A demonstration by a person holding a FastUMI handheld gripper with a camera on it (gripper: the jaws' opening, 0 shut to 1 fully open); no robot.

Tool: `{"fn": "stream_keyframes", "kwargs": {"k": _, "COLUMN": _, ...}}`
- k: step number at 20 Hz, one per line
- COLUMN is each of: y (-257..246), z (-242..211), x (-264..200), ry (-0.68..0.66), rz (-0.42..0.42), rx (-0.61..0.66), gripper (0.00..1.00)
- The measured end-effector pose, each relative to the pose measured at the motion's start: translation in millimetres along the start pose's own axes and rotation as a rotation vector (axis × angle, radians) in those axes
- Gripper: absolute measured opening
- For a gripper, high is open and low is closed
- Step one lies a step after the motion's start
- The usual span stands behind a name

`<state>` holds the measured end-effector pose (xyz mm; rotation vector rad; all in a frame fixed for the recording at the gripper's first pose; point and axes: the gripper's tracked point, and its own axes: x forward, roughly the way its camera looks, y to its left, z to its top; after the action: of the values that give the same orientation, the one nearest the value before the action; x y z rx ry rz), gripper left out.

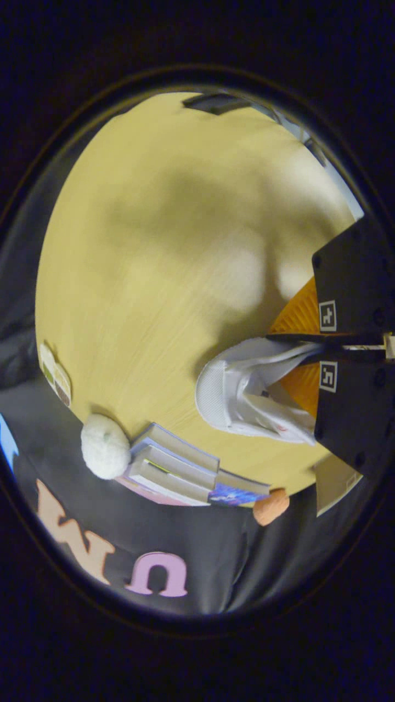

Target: Open the storage box then place both shoes into the box .Put the left shoe in first, then the right shoe, with the right side of both shoes facing outward in a uniform manner.

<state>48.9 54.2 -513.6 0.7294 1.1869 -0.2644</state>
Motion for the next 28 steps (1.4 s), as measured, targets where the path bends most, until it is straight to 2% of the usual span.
{"fn": "stream_keyframes", "kwargs": {"k": 2, "y": 13.4, "z": -22.4, "x": -5.4, "ry": 0.041, "rz": 0.045, "rx": 0.034, "gripper": 0.06}}
{"fn": "stream_keyframes", "kwargs": {"k": 8, "y": 73.9, "z": -91.1, "x": -34.4, "ry": 0.116, "rz": 0.169, "rx": 0.026, "gripper": 0.06}}
{"fn": "stream_keyframes", "kwargs": {"k": 17, "y": 211.9, "z": -204.6, "x": -74.0, "ry": 0.216, "rz": 0.368, "rx": -0.026, "gripper": 0.05}}
{"fn": "stream_keyframes", "kwargs": {"k": 23, "y": 296.9, "z": -267.1, "x": -97.8, "ry": 0.225, "rz": 0.425, "rx": -0.104, "gripper": 0.05}}
{"fn": "stream_keyframes", "kwargs": {"k": 28, "y": 342.1, "z": -311.6, "x": -94.5, "ry": 0.17, "rz": 0.398, "rx": -0.244, "gripper": 0.06}}
